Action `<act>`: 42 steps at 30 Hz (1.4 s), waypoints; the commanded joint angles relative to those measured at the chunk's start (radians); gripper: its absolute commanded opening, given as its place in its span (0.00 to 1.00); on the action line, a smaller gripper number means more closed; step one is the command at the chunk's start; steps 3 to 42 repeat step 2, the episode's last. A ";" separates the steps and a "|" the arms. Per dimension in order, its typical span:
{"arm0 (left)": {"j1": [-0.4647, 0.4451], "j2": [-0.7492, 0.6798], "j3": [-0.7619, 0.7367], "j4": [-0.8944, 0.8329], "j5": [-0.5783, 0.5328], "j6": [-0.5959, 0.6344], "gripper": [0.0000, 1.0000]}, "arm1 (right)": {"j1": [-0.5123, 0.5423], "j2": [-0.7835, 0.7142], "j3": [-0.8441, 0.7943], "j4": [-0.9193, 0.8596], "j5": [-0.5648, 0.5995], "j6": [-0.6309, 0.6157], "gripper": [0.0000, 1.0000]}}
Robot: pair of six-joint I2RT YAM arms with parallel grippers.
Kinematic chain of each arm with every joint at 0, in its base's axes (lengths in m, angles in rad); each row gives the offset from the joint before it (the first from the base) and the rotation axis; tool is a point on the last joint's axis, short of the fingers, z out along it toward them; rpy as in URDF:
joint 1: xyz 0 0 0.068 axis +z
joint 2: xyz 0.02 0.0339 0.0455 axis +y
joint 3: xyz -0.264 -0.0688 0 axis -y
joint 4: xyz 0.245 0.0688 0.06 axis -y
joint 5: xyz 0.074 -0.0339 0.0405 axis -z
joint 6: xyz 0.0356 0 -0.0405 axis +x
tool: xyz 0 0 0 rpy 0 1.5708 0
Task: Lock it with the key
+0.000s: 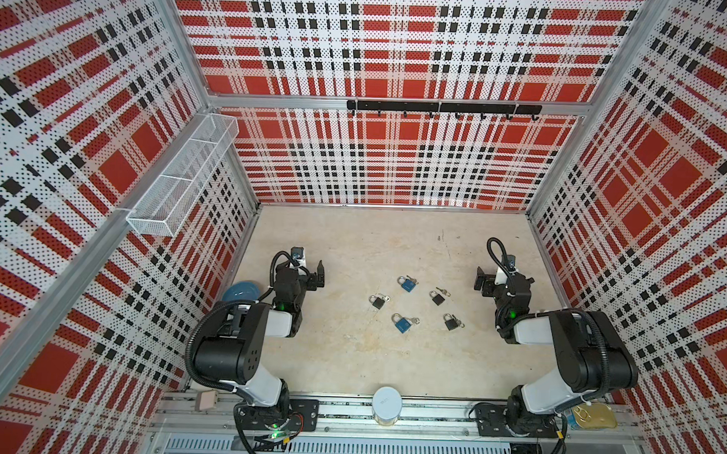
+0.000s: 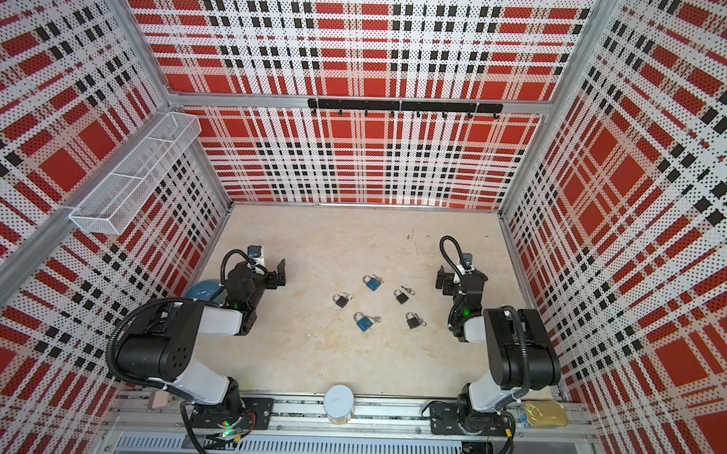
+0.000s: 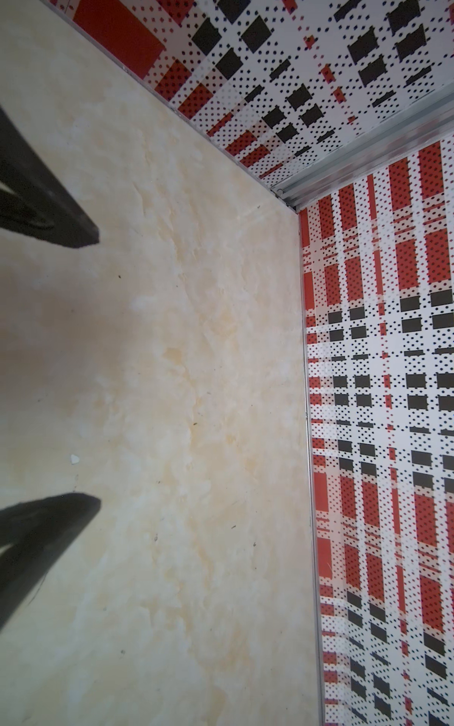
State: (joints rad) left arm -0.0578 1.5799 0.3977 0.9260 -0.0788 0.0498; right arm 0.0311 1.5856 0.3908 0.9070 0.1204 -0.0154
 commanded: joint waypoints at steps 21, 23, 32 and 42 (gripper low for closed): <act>-0.002 -0.006 0.009 -0.001 -0.006 -0.007 0.99 | -0.005 0.003 0.003 0.029 -0.004 -0.019 1.00; -0.002 -0.006 0.009 -0.001 -0.006 -0.007 0.99 | -0.005 0.003 0.003 0.029 -0.004 -0.019 1.00; -0.002 -0.006 0.009 -0.001 -0.006 -0.007 0.99 | -0.005 0.003 0.003 0.029 -0.004 -0.019 1.00; -0.002 -0.006 0.009 -0.001 -0.006 -0.007 0.99 | -0.005 0.003 0.003 0.029 -0.004 -0.019 1.00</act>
